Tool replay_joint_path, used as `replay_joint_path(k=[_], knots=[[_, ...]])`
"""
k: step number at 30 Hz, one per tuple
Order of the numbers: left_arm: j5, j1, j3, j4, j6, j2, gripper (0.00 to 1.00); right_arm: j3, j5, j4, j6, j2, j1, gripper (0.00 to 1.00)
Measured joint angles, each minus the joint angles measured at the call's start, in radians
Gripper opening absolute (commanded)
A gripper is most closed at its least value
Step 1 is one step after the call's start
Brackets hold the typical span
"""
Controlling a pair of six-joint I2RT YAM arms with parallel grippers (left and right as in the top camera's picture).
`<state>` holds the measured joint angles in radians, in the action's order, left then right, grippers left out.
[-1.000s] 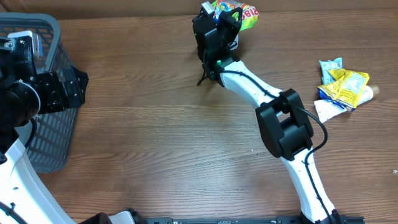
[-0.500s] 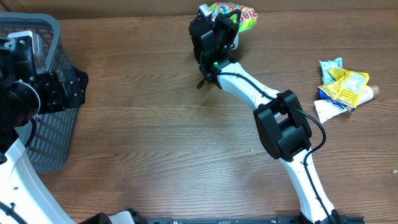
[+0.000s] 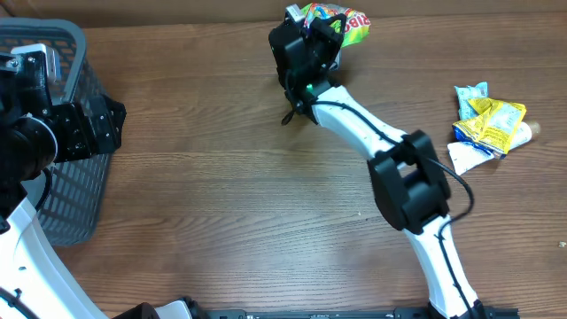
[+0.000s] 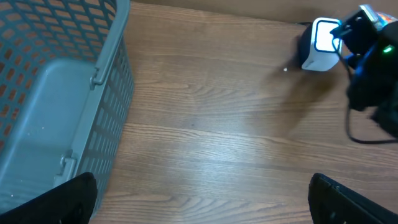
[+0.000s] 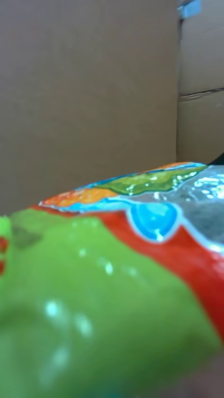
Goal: Scan the item barcode
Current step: 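Hold the green-red bag in front of the scanner window, then carry the green-red bag right and drop it on the pile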
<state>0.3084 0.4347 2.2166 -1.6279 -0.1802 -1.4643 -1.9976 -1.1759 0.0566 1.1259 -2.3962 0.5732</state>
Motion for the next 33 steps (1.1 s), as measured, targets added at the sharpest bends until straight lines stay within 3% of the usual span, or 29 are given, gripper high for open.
replay_joint_path(k=[5, 12, 17, 21, 24, 26, 33], knots=[[0.000, 0.000, 0.000, 0.000, 0.000, 0.000, 1.00, 0.006, 0.222, 0.497, -0.238, 0.217, 0.003, 0.04], [0.000, 0.000, 0.000, 0.000, 0.000, 0.000, 1.00, 0.004, 0.608, 0.809, -0.712, 0.557, -0.053, 0.04], [0.000, 0.000, -0.001, 0.000, 0.000, 0.000, 1.00, -0.004, 0.858, 1.031, -1.111, 0.719, -0.273, 0.04], [0.000, 0.000, -0.001, 0.000, 0.000, 0.000, 1.00, -0.004, 1.000, 1.176, -1.342, 0.739, -0.515, 0.04], [0.000, 0.000, -0.001, 0.000, 0.000, 0.000, 1.00, 0.032, 1.089, 1.191, -1.438, 0.725, -0.676, 0.04], [0.000, 0.000, -0.001, 0.000, 0.000, 0.000, 1.00, 0.086, 1.155, 1.151, -1.479, 0.713, -0.768, 0.10], [0.000, 0.000, -0.001, 0.000, 0.000, 0.000, 1.00, 0.323, 1.331, 0.981, -1.528, 0.581, -0.965, 0.10]])
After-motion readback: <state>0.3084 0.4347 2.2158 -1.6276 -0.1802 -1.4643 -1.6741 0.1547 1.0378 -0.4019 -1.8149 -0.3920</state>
